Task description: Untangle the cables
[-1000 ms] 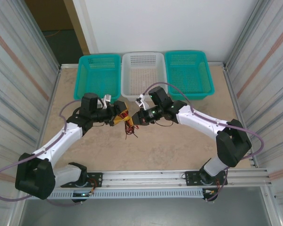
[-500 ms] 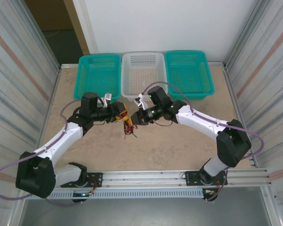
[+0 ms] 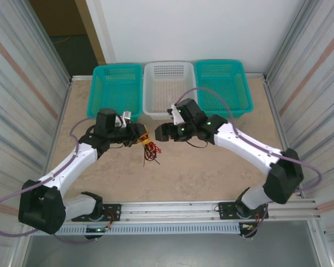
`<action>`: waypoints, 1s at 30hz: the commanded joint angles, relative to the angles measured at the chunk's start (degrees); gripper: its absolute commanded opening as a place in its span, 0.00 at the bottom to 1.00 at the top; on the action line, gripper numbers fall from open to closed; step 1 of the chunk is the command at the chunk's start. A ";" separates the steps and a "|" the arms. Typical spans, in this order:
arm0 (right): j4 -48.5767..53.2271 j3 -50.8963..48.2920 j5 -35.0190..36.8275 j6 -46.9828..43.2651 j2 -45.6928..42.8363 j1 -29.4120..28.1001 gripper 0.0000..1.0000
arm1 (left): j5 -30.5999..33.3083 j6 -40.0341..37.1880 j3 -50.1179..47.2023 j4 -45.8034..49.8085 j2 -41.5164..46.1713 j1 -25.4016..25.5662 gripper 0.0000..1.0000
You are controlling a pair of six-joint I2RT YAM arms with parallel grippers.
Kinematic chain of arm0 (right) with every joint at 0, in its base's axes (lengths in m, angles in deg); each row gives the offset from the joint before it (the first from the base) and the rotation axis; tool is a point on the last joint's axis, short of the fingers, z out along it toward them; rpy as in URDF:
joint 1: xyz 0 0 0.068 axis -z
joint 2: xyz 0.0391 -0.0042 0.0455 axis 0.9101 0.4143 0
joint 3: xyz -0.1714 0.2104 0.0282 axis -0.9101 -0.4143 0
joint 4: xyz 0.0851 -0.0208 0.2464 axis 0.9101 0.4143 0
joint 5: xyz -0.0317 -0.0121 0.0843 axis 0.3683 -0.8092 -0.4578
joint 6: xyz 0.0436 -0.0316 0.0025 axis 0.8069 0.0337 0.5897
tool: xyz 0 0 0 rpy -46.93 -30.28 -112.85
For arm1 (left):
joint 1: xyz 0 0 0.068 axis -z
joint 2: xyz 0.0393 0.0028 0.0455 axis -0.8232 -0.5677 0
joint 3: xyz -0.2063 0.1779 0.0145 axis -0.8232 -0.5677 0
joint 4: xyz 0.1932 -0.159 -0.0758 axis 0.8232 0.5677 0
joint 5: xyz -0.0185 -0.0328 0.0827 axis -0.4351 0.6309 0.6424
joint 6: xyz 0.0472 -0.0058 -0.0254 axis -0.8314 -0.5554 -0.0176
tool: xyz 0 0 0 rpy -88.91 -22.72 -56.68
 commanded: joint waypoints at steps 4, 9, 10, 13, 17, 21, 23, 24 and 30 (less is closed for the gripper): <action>-1.52 -5.13 21.78 0.21 -12.04 -2.72 0.78 | 11.26 -1.54 6.33 16.82 1.89 0.41 0.00; 1.02 0.24 26.88 -7.32 -7.80 -11.36 0.80 | 16.53 3.99 7.17 25.19 1.69 0.82 0.00; 1.08 1.31 27.34 -9.37 -6.44 -13.44 0.79 | 16.33 5.22 6.73 24.97 1.77 0.76 0.00; -0.77 3.82 28.80 -13.14 -2.56 -18.76 0.77 | 14.76 9.69 5.25 24.62 1.59 0.77 0.00; -4.67 4.97 23.05 -14.65 1.55 -20.71 0.74 | 15.19 12.89 4.15 25.25 2.50 0.92 0.00; -4.77 7.66 22.18 -15.49 5.88 -22.03 0.70 | 16.72 12.65 5.00 28.39 2.95 0.92 0.00; -4.59 8.85 21.89 -15.78 7.49 -22.26 0.69 | 16.79 12.31 5.35 29.18 2.63 0.94 0.00; -4.59 9.23 21.74 -15.97 8.13 -22.26 0.69 | 17.02 12.18 5.55 29.83 2.40 0.94 0.00; -3.77 12.21 20.87 -16.99 11.33 -22.29 0.68 | 17.77 12.08 5.63 30.66 1.82 1.13 0.00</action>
